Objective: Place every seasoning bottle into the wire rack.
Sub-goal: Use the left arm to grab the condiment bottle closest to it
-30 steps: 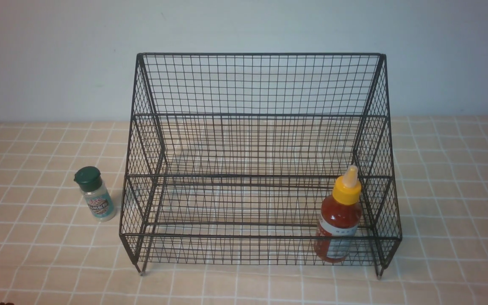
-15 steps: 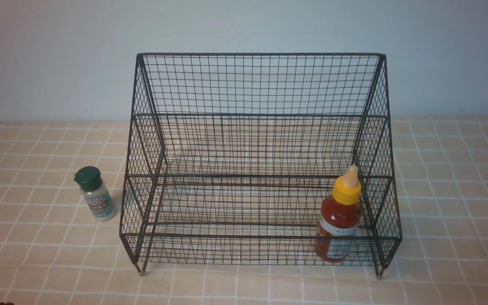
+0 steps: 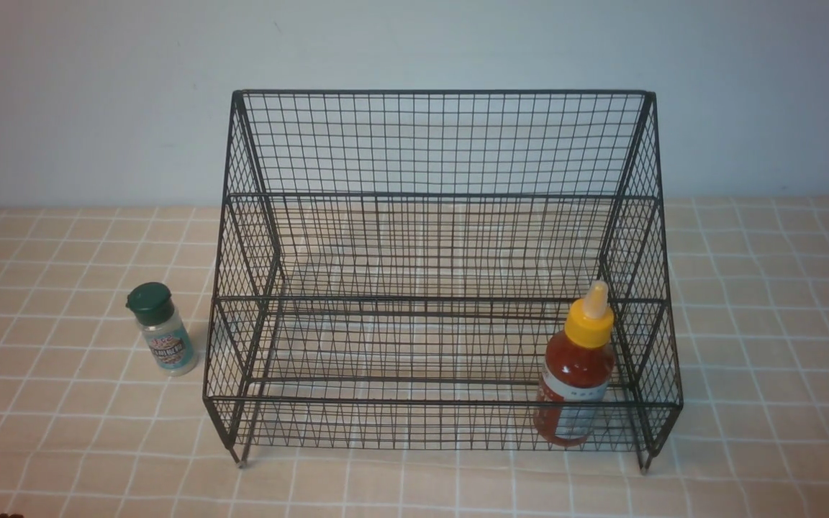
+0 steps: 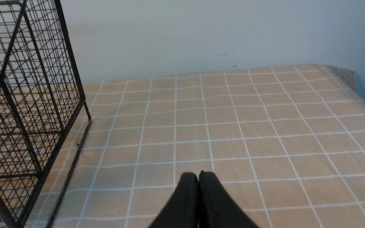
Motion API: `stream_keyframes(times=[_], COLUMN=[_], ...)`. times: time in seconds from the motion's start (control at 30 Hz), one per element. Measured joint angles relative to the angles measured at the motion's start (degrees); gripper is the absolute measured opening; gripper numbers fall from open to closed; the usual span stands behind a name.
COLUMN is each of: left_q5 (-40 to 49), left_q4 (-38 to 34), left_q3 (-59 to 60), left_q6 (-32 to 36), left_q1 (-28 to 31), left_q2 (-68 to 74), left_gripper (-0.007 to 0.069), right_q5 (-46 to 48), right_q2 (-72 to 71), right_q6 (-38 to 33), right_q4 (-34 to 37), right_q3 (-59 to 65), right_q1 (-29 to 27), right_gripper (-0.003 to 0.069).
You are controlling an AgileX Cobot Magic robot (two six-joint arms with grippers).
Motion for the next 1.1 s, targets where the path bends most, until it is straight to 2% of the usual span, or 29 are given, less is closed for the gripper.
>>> stream_keyframes(times=[0.83,1.03,1.1], left_q5=[-0.61,-11.54,-18.48], left_q4=[0.40,-10.14,-16.48], left_q3=[0.07,0.27,0.27], left_q6=[-0.18,-7.00,-9.45], left_q1=[0.00,0.00,0.00], left_q2=[0.00,0.00,0.00], left_gripper=[-0.0007,-0.0007,-0.0007], right_q5=[0.00,0.00,0.00], right_q2=[0.00,0.00,0.00], right_q6=[0.00,0.00,0.00], right_q4=[0.05,0.05,0.05], right_q3=[0.00,0.00,0.00], right_q1=[0.00,0.00,0.00], right_gripper=[-0.0013,-0.0013,-0.0013])
